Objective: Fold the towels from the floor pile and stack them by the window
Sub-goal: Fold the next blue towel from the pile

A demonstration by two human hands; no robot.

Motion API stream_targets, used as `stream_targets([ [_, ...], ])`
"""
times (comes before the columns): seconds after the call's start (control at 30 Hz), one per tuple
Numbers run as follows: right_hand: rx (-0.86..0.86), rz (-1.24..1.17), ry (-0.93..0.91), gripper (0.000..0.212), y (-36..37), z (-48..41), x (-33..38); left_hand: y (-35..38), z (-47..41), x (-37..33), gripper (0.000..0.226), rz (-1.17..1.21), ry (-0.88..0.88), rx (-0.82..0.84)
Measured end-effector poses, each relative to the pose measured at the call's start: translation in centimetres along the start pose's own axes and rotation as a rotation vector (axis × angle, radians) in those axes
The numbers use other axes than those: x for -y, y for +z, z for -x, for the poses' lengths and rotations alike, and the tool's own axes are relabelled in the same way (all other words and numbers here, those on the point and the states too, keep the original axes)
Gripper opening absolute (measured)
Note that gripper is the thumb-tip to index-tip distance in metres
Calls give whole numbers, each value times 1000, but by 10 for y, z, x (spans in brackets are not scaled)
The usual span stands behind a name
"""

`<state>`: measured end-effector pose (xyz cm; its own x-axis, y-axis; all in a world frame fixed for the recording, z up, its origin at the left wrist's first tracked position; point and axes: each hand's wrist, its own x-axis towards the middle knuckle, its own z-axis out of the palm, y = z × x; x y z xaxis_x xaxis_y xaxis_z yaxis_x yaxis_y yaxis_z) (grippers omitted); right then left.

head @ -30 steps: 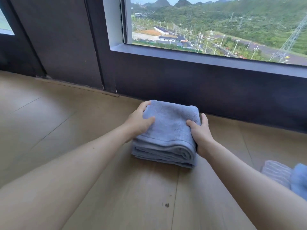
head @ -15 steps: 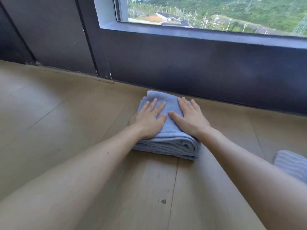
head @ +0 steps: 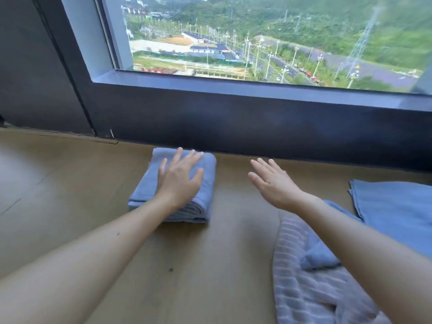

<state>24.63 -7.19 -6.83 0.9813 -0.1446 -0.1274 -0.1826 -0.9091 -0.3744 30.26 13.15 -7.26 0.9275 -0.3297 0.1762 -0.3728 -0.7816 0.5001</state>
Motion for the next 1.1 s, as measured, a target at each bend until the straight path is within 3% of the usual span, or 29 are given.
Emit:
stream_targets([
  [0.33, 30, 114, 217, 47, -98, 161, -152, 67, 58, -206, 42, 123, 251, 341],
  [0.47, 15, 33, 300, 43, -113, 197, -183, 87, 76, -242, 36, 173, 172, 481],
  [0.6, -10, -17, 280, 42, -108, 209, -191, 105, 92, -257, 15, 100, 85, 700],
  [0.73, 1, -62, 269, 42, -102, 210, -192, 114, 92, -254, 33, 202, -82, 670],
  [0.9, 10, -74, 248, 44, -102, 211, -186, 109, 93, -255, 23, 340, -249, 805],
  [0.97, 4, -66, 240, 44, -104, 213, -180, 107, 93, -258, 25, 327, -192, 738],
  [1.1, -64, -80, 200, 41, -115, 212, -157, 70, 86, -265, 17, 213, 124, 506],
])
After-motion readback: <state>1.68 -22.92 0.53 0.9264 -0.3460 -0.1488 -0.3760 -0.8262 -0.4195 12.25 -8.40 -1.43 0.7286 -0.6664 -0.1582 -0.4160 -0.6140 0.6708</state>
